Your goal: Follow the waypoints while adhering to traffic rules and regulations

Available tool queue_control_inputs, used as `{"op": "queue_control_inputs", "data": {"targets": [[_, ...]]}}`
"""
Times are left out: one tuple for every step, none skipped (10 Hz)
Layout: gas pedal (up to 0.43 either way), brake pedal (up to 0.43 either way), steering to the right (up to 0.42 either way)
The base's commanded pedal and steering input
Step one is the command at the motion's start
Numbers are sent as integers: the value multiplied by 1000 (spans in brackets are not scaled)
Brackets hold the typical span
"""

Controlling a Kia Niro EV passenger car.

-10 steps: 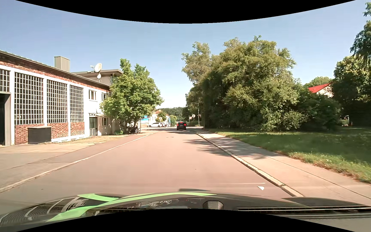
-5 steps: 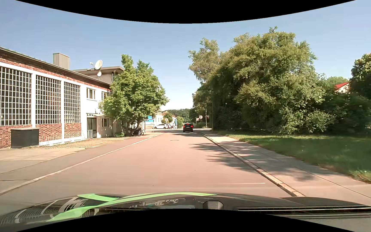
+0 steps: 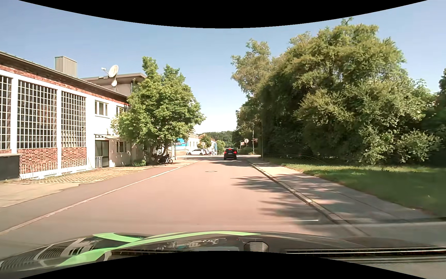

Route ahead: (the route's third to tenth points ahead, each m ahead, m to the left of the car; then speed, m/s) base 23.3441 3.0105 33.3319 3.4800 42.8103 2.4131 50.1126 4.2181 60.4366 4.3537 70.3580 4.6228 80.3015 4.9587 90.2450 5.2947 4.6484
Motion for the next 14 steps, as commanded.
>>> {"op": "queue_control_inputs", "data": {"targets": [[39,0,-26],[39,0,-20],[39,0,-17],[39,0,-11],[39,0,-7],[39,0,-5],[39,0,-4],[28,0,-3],[0,0,-3],[0,0,-2],[0,0,-3],[0,0,-2],[0,0,-3],[0,0,-3]]}}
